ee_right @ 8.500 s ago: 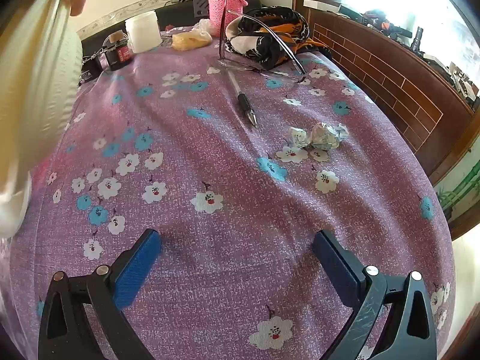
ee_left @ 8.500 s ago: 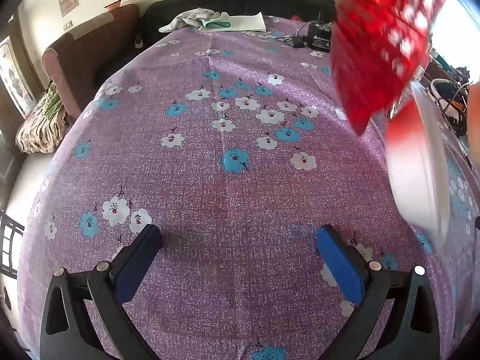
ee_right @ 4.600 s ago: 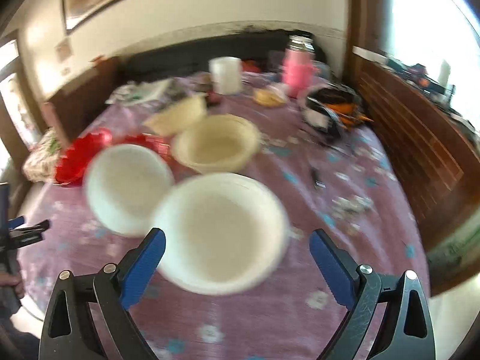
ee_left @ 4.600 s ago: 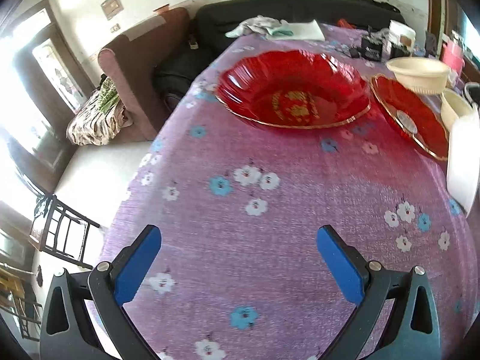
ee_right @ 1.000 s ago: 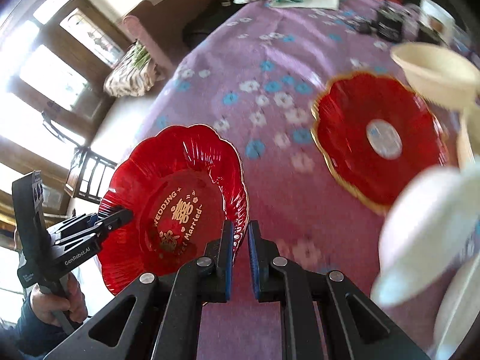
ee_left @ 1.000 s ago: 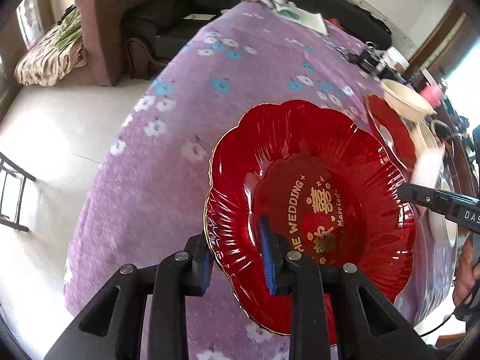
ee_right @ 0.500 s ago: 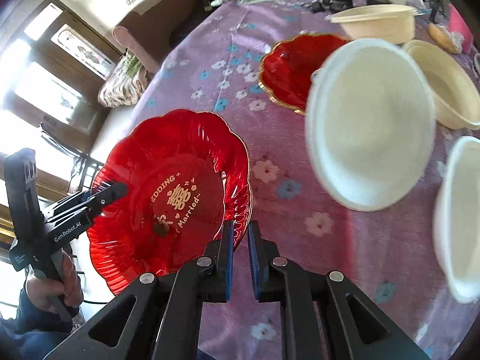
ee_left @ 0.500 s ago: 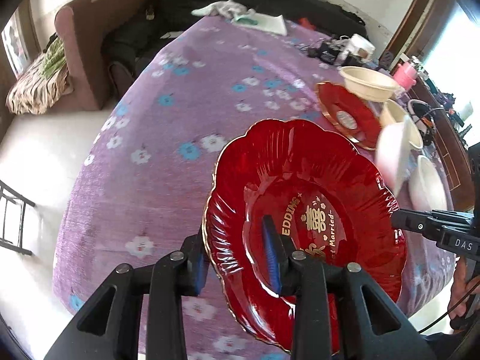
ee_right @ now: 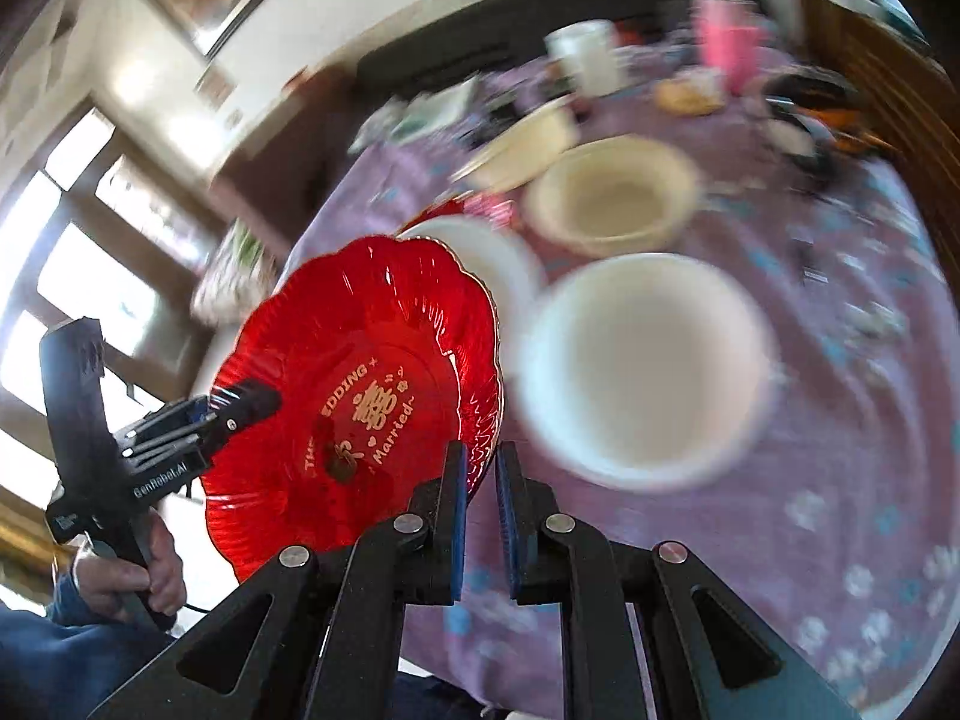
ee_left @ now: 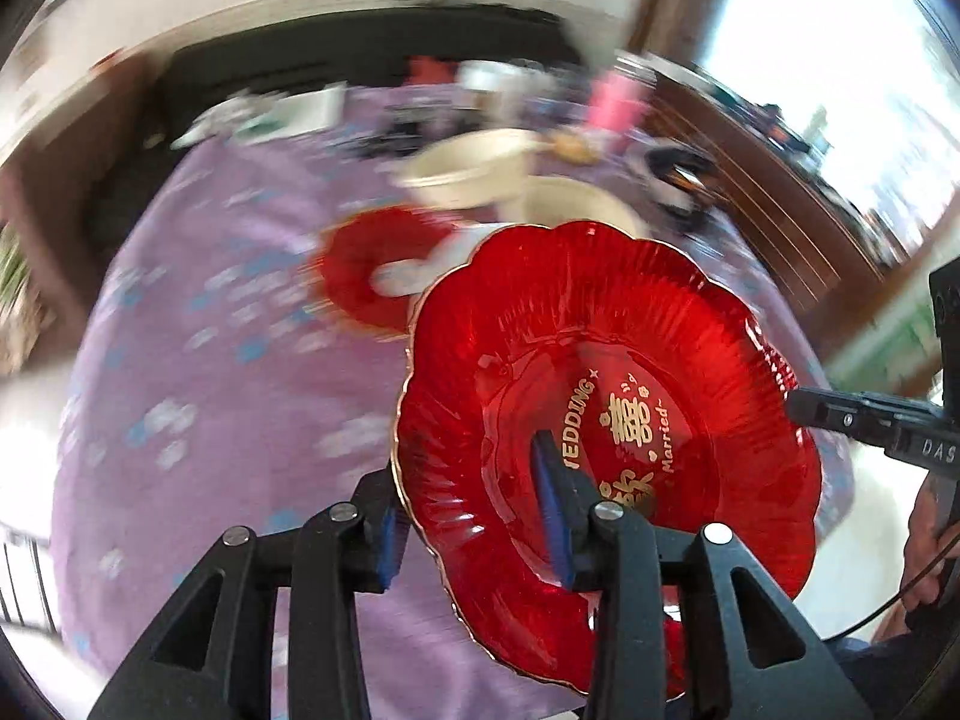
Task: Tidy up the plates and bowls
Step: 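Lift and carry the red wedding plate across the table with the left gripper, then lower the red wedding plate onto the cloth and open the left gripper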
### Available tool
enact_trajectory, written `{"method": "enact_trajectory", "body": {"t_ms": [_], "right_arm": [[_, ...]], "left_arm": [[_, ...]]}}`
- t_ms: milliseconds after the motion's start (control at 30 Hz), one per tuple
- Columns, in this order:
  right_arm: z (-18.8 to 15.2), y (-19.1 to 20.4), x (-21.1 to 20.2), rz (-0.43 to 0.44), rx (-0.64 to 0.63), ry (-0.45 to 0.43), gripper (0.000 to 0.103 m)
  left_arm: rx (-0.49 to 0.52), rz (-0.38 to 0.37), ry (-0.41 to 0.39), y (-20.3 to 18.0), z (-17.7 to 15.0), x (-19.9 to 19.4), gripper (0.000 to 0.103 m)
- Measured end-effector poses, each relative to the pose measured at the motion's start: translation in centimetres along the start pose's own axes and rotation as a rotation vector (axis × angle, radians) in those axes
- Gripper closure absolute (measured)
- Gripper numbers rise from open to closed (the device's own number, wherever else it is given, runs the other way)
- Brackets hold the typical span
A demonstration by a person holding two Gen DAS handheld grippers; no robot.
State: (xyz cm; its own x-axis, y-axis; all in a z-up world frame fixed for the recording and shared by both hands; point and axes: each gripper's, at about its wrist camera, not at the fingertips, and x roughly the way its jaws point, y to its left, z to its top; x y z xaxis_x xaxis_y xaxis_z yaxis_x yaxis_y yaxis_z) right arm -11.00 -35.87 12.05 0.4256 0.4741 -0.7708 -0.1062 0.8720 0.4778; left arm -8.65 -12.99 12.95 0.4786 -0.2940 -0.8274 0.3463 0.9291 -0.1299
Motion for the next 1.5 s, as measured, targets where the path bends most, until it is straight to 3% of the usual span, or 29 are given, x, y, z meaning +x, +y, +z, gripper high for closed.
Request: {"method": "enact_trajectory", "body": {"t_ms": [233, 400, 567, 800, 1100, 1300, 1500], "right_arm": [[-4.7, -8.9, -8.0, -0.108, 0.208, -0.108, 0.092], [-8.0, -15.0, -11.3, -0.177, 0.351, -0.143, 0.092], [-10.1, -19.5, -12.4, -0.235, 0.431, -0.139, 0.092], [-10.4, -23.4, -11.7, -0.24, 0.451, -0.107, 0.092], [-9.1, -25.3, -9.3, -0.239, 0.428, -0.056, 0.092], [-8.8, -25.4, -9.1, -0.233, 0.42, -0.057, 0.09], [-8.3, -25.3, -11.1, -0.32, 0.412, -0.109, 0.09]], "left_arm": [[0.248, -0.109, 0.009, -12.2, 3.3, 4.1, 0.066], [0.357, -0.177, 0.057, -19.6, 3.6, 8.3, 0.065], [0.397, -0.211, 0.099, -23.8, 2.7, 11.2, 0.065], [0.377, -0.179, 0.145, -25.7, 1.7, 14.5, 0.065], [0.367, -0.108, 0.191, -25.3, 0.8, 16.4, 0.064], [0.409, -0.076, 0.173, -25.5, 0.1, 15.2, 0.047], [0.435, -0.062, 0.117, -24.9, 0.1, 12.9, 0.037]]}}
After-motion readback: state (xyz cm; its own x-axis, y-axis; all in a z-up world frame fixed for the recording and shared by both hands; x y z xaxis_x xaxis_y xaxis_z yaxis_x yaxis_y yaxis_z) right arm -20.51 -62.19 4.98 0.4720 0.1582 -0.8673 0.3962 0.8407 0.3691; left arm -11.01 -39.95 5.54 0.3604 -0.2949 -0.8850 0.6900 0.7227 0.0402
